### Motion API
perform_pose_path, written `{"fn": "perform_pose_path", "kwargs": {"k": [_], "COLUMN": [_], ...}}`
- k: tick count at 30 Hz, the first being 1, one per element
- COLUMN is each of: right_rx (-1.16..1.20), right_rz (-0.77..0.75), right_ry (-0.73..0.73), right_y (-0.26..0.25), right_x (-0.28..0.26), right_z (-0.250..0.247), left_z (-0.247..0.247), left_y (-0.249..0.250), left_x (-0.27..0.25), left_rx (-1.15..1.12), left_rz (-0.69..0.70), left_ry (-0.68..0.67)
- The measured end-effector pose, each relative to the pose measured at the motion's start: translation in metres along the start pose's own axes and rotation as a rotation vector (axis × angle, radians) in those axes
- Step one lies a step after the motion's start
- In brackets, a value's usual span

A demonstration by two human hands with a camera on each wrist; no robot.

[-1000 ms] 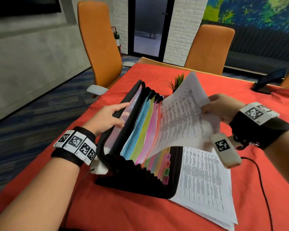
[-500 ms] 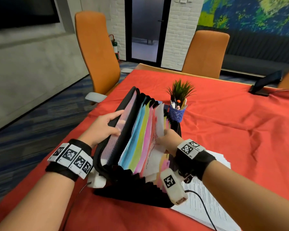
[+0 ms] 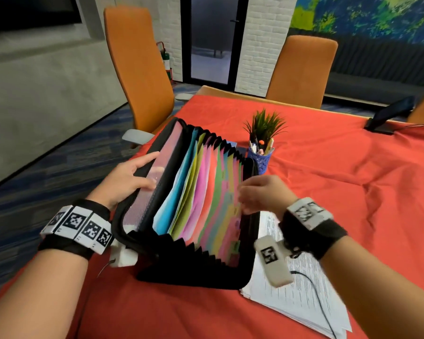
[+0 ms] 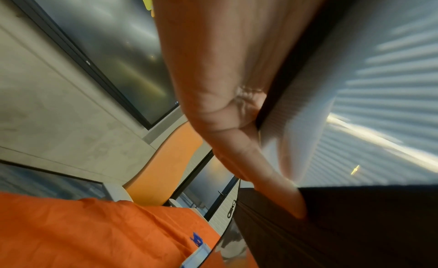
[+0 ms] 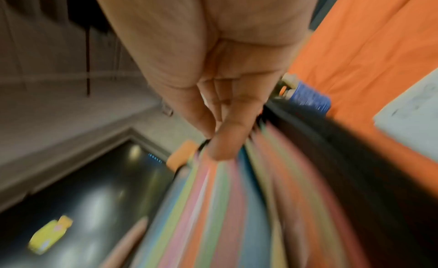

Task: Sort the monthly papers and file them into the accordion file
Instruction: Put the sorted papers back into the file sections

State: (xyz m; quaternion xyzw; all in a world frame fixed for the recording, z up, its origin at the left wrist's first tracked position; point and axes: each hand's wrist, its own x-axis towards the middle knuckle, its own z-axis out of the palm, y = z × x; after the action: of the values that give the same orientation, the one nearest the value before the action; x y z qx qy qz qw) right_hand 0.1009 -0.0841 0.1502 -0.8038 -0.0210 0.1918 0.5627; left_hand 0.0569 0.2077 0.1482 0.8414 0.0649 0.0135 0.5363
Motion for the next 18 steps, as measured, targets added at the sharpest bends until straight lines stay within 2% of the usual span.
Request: {"fn": "perform_pose_path", "kwargs": {"k": [2, 4, 7, 9, 11, 14, 18], "right_rx": [0.055, -0.067, -0.560, -0.618, -0.572, -0.531, -0.464], "right_rz": [0.033, 0.207, 0.581, 0.740, 0.773, 0.689, 0.635], "right_ry": [0.201, 0.327, 0.268, 0.242, 0.269, 0.386, 0.481], "right_y": [0.020, 0.064, 0.152, 0.200, 0.227, 0.241, 0.247], "right_x": [-0.004, -0.008, -0.023, -0.039, -0.050, -0.055, -0.057], "right_z": [-0.048, -0.092, -0.128, -0.128, -0.118, -0.109, -0.112], "left_z": [-0.006, -0.009, -0.010, -0.006, -0.001, 0.008, 0.031], "left_y": [-0.004, -0.008, -0.008, -0.007, -0.003, 0.002, 0.012], "left_x": [0.000, 0.000, 0.000, 0.000, -0.001, 0.000, 0.000], "left_rx": [0.006, 0.021, 0.046, 0.073, 0.105, 0.156, 0.082], "left_rz": [-0.010, -0.014, -0.014, -0.001, 0.017, 0.021, 0.018], "left_ry": [0.004, 0.007, 0.021, 0.027, 0.019, 0.018, 0.060]}}
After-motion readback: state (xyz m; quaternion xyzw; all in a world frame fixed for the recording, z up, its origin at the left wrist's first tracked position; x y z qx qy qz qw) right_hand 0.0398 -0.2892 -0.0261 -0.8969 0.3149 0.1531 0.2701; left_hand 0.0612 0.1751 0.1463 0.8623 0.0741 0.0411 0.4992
